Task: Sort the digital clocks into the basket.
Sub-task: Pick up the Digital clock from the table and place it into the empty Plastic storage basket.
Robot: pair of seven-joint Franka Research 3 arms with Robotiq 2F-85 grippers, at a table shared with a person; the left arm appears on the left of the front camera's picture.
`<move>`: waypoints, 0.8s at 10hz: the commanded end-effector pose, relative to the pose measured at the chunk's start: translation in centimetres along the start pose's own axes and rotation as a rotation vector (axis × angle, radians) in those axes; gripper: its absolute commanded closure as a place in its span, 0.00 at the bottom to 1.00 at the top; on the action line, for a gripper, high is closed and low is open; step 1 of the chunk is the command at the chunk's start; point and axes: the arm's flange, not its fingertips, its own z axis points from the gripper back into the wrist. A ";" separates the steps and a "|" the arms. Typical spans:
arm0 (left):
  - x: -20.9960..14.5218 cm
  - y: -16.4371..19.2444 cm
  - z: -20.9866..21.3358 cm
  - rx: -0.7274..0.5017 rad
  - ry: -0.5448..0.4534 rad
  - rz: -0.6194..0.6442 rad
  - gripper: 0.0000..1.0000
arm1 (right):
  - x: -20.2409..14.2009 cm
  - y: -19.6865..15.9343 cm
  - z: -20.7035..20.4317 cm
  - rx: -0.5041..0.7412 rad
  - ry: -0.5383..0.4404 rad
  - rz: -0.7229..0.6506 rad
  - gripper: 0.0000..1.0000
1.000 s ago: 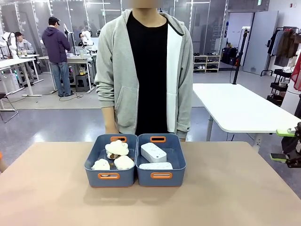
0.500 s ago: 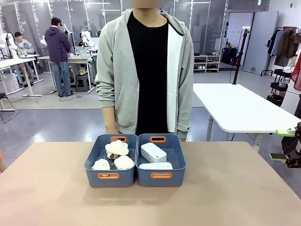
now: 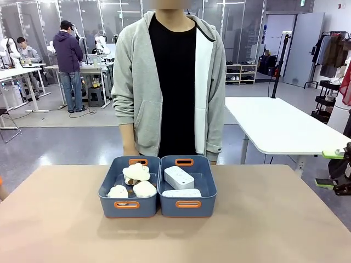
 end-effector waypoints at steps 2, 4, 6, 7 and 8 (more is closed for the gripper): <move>0.1 -0.3 0.0 -0.015 -0.006 -0.011 0.00 | -0.3 0.1 0.1 0.000 0.008 0.002 0.00; 0.1 -0.3 0.0 -0.015 -0.006 -0.011 0.00 | -0.3 0.1 0.1 0.000 0.008 0.002 0.00; 0.1 -0.3 0.0 -0.015 -0.006 -0.011 0.00 | -0.3 0.1 0.1 0.000 0.008 0.002 0.00; 0.1 -0.3 0.0 -0.015 -0.006 -0.011 0.00 | -0.3 0.1 0.1 0.000 0.008 0.002 0.00; 0.1 -0.3 0.0 -0.015 -0.006 -0.011 0.00 | -0.3 0.1 0.1 0.000 0.008 0.002 0.00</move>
